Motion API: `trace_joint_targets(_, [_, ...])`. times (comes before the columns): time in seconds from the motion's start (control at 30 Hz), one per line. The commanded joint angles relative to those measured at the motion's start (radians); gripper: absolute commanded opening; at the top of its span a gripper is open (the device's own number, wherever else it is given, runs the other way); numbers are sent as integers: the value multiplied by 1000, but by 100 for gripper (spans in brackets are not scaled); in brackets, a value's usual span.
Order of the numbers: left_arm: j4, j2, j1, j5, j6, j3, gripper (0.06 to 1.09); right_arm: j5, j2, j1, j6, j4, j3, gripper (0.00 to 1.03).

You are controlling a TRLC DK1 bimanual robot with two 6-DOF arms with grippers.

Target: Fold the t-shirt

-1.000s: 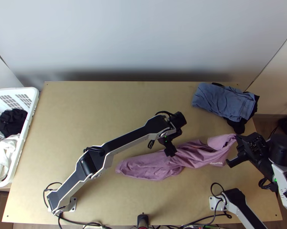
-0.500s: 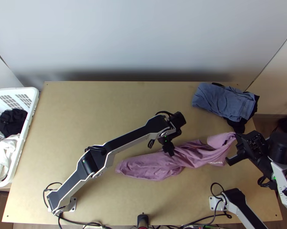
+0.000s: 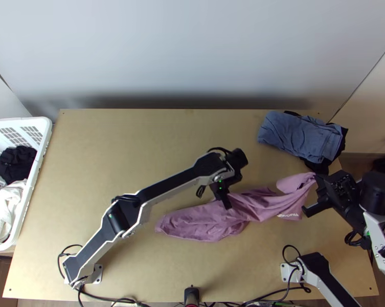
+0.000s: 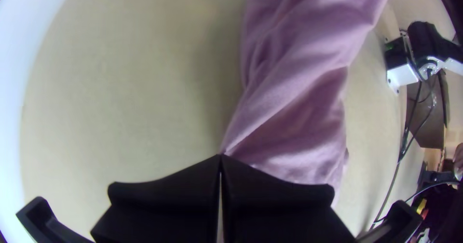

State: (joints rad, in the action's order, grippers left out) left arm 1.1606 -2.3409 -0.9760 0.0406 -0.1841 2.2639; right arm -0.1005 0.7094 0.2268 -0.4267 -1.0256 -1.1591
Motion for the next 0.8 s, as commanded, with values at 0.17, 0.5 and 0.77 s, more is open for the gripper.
trace_joint_targets(0.17, [76,229,161,-1,43,-15,9,-1,128,17,2,42,-157,3])
trace_joint_targets(0.5, [96,457,234,-2,90,-18,9,5,357,140,-3,58,-491,3])
trace_joint_targets(0.77, [62,637,319,-113,44,-30,9,4,472,213,-1,27,-748,3])
